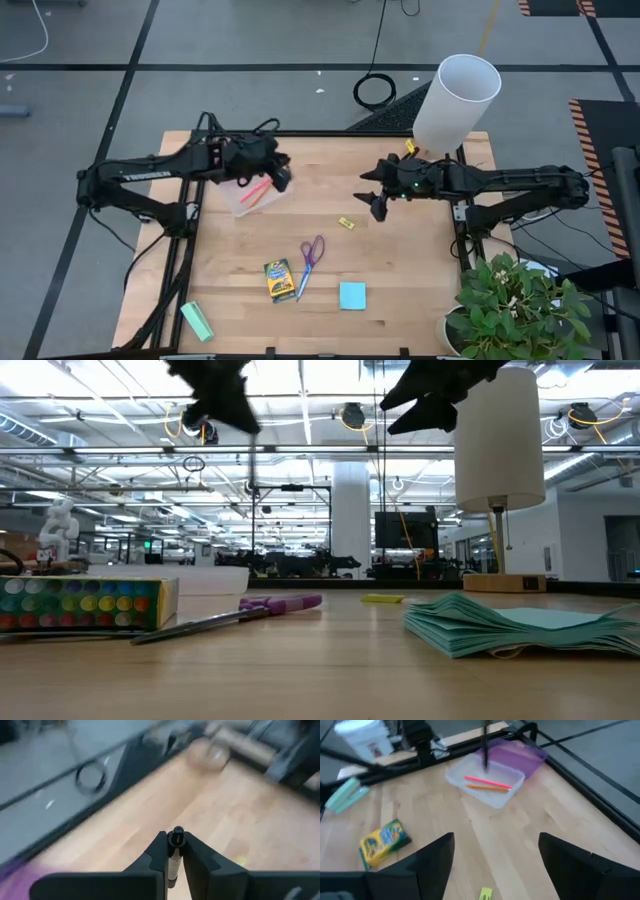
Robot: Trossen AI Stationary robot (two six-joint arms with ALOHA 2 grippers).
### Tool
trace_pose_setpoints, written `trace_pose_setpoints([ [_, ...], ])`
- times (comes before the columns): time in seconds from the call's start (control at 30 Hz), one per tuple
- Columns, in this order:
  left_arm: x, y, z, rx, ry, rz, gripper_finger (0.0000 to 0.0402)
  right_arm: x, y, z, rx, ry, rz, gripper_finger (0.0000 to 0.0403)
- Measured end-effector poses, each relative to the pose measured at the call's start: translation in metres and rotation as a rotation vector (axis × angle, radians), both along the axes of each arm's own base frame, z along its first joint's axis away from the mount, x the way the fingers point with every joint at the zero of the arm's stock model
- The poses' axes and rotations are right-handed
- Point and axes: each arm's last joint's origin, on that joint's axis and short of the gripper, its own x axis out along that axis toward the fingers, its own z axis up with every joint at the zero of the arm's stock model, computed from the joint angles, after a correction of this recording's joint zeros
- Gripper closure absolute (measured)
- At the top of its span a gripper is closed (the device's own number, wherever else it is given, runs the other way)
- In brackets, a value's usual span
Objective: Pack school essentials
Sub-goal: Put the black pen into the supply box
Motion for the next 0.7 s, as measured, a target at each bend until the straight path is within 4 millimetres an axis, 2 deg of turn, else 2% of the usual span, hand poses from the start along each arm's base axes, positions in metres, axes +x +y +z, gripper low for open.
trace_pose_setpoints([
  [0.1,-0.012,0.004,-0.003,0.001,-0.024,0.03,0.0365,-0.003,0.0,0.001,0.039,0.0,-0.028,0.0124],
  [0.2,-0.03,0.003,-0.016,-0.026,-0.033,0.072,0.0361,-0.003,-0.001,0.001,0.064,-0.013,-0.045,0.0124],
  [0.4,-0.053,0.001,-0.052,-0.007,-0.187,0.154,0.0365,-0.004,-0.003,0.001,0.154,-0.033,-0.108,0.0124],
  [0.6,-0.067,0.003,-0.091,0.049,-0.282,0.245,0.0358,-0.005,-0.002,0.004,0.395,-0.118,-0.238,0.0124],
  [0.7,-0.072,0.005,-0.111,0.048,-0.325,0.285,0.0358,-0.005,-0.002,0.004,0.45,-0.134,-0.267,0.0124],
])
